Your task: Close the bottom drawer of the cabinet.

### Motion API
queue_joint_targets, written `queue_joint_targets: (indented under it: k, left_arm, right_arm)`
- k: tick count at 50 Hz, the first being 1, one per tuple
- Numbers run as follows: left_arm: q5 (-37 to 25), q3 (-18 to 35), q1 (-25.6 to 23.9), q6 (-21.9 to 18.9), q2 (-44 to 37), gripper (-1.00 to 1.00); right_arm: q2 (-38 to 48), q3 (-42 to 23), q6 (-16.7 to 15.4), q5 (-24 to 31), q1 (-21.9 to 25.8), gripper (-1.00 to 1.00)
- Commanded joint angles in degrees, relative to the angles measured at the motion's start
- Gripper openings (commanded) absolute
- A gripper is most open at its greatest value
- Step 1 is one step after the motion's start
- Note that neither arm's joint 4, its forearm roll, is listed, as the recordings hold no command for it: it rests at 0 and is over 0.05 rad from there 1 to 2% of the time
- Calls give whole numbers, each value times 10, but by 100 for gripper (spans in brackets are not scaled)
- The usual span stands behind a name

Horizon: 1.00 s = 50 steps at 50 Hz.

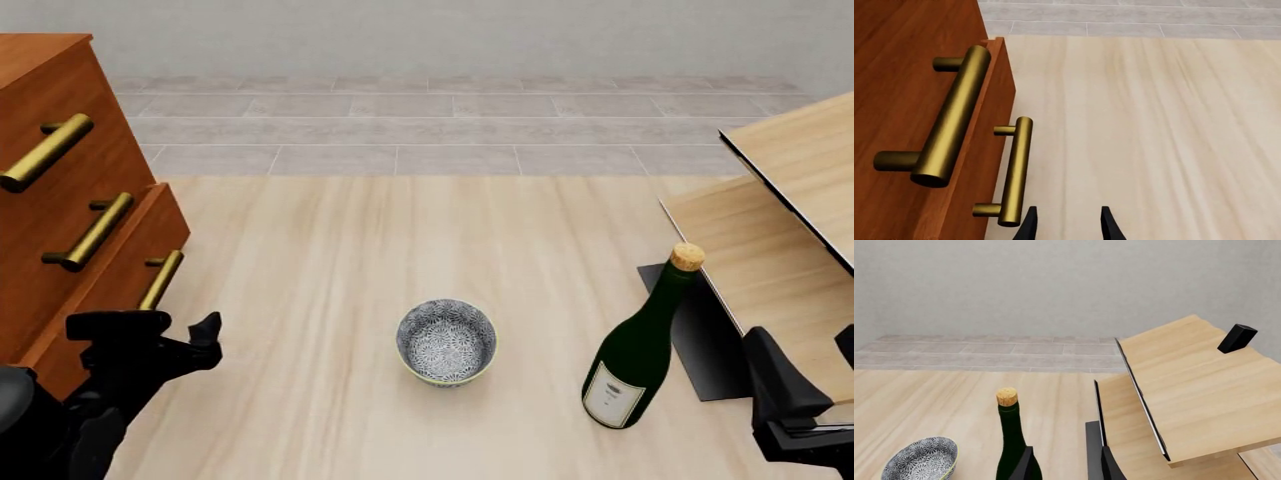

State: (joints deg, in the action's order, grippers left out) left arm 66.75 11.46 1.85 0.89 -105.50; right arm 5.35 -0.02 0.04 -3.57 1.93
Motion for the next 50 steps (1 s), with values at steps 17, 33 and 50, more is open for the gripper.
queue_joint_targets:
  k: [17, 33, 50]
  left_arm:
    - [25, 7, 43, -46, -21, 100]
    - [30, 10, 61, -69, -24, 100]
    - [29, 15, 74, -88, -25, 100]
  right_arm:
    - [-2, 0, 0, 1, 1, 100]
    - [0, 0, 0, 0, 2, 100]
    - [7, 0, -2, -5, 3, 100]
